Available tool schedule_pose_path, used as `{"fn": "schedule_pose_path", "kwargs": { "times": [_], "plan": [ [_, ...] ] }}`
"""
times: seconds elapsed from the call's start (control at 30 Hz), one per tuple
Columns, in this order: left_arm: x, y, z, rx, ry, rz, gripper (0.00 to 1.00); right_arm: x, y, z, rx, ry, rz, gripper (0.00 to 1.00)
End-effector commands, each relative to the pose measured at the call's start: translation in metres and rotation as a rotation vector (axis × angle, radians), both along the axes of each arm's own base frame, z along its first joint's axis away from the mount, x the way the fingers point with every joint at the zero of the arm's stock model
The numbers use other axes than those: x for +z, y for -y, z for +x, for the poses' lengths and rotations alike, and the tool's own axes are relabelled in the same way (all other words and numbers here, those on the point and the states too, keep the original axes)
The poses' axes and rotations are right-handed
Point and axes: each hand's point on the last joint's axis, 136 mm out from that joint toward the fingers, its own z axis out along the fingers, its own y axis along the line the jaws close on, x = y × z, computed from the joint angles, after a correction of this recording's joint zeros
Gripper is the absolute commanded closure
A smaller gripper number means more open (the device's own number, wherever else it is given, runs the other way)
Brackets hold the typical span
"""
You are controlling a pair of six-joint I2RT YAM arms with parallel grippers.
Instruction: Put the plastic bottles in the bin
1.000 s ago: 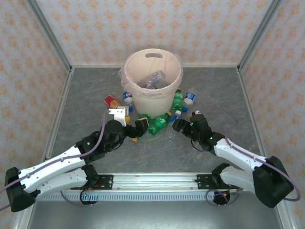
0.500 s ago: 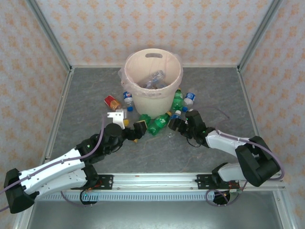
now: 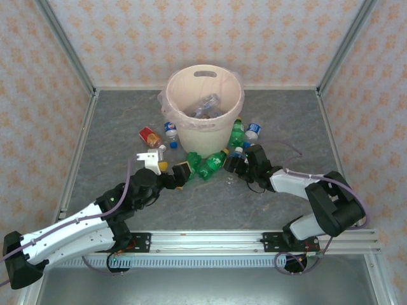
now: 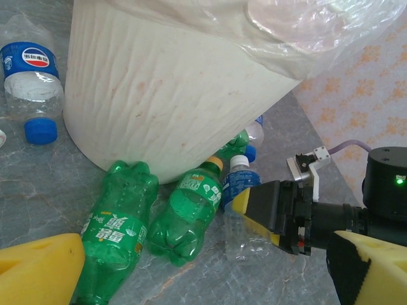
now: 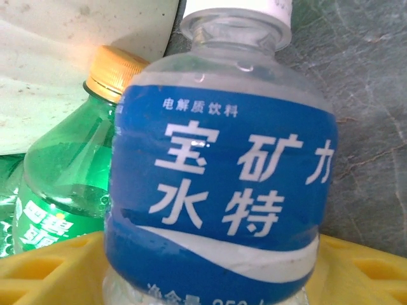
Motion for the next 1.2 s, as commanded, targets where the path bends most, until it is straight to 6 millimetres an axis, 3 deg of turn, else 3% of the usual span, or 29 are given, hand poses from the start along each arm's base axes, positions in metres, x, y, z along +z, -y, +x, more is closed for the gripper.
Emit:
{"fn": "schedule_pose_path", "kwargs": {
  "times": [0.0,0.17,0.33,0.47,0.6,0.87,1.17],
  "plan": [
    [-0.001,-0.009,-0.002,0.034,-0.004,0.003,0.01,0.013,0.002,0.006,-0.020,0.053,0.018,0.26],
    [0.005,-0.012,-0.003,0.039,0.002,0.005,0.01,0.030,0.016,0.003,-0.061,0.111,-0.005,0.28],
    [0.009,-0.015,-0.003,0.048,0.013,-0.001,0.01,0.065,0.033,-0.001,-0.103,0.225,-0.017,0.31],
    [0.011,-0.016,-0.002,0.054,0.019,-0.004,0.01,0.079,0.037,-0.003,-0.110,0.260,-0.022,0.26],
    [0.012,-0.015,-0.003,0.049,0.019,-0.009,0.01,0.073,0.034,0.000,-0.101,0.232,-0.033,0.21],
    [0.013,-0.019,-0.005,0.054,0.015,-0.004,0.01,0.037,0.023,0.007,-0.098,0.102,-0.040,0.15],
    [0.016,-0.027,-0.008,0.068,0.023,0.002,0.01,0.009,0.002,0.011,-0.035,0.005,-0.006,0.21]
  ]
}}
